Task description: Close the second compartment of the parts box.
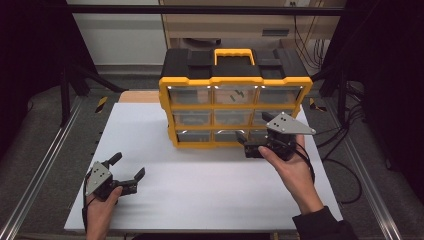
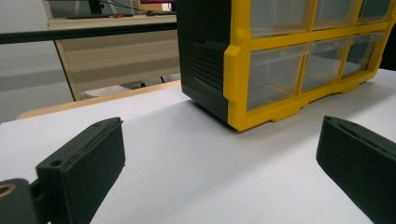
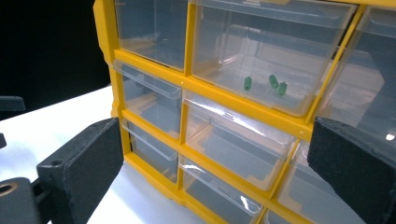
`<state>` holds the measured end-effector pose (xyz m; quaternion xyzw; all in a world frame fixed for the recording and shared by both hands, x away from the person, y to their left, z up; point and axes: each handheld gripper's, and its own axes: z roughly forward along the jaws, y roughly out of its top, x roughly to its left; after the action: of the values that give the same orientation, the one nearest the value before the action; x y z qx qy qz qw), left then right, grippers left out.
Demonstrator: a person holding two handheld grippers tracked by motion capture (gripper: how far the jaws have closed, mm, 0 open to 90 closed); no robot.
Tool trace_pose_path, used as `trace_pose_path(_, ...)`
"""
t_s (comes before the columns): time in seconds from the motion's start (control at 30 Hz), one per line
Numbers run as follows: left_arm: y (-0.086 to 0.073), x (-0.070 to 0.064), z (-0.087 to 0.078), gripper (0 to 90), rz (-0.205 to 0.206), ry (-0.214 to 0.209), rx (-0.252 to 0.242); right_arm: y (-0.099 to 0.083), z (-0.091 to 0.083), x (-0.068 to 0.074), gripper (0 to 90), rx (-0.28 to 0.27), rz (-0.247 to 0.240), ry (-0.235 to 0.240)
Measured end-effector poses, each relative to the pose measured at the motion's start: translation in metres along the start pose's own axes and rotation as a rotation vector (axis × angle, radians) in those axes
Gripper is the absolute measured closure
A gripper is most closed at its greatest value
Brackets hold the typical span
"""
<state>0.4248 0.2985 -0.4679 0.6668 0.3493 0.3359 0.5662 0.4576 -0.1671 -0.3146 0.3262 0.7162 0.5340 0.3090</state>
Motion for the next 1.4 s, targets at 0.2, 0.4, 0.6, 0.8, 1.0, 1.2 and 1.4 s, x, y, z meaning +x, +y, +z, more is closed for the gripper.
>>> trace_pose_path(0.2,0.000,0.000,0.000,0.7,-0.002,0.002,-0.003,-0.002,-0.004,-0.001,3.8,-0.001,0.005,-0.005)
trace_pose_path(0.4,0.000,0.000,0.000,0.7,-0.003,0.005,-0.003,-0.006,-0.009,-0.004,4.0,0.001,0.005,-0.013)
trace_pose_path(0.6,0.000,0.000,0.000,0.7,-0.001,0.003,-0.001,-0.009,-0.016,-0.008,4.0,0.009,0.010,-0.027)
trace_pose_path(0.8,0.000,0.000,0.000,0.7,-0.002,0.002,-0.001,-0.013,-0.022,-0.011,2.8,0.024,0.020,-0.049)
trace_pose_path(1.0,0.000,0.000,0.000,0.7,-0.001,0.002,-0.002,-0.018,-0.027,-0.013,3.2,0.026,0.019,-0.057)
trace_pose_path(1.2,0.000,0.000,0.000,0.7,0.002,0.002,0.001,-0.023,-0.036,-0.016,3.6,0.023,0.028,-0.072)
trace_pose_path(1.4,0.000,0.000,0.000,0.7,0.004,0.000,0.002,-0.032,-0.045,-0.018,3.6,0.022,0.035,-0.088)
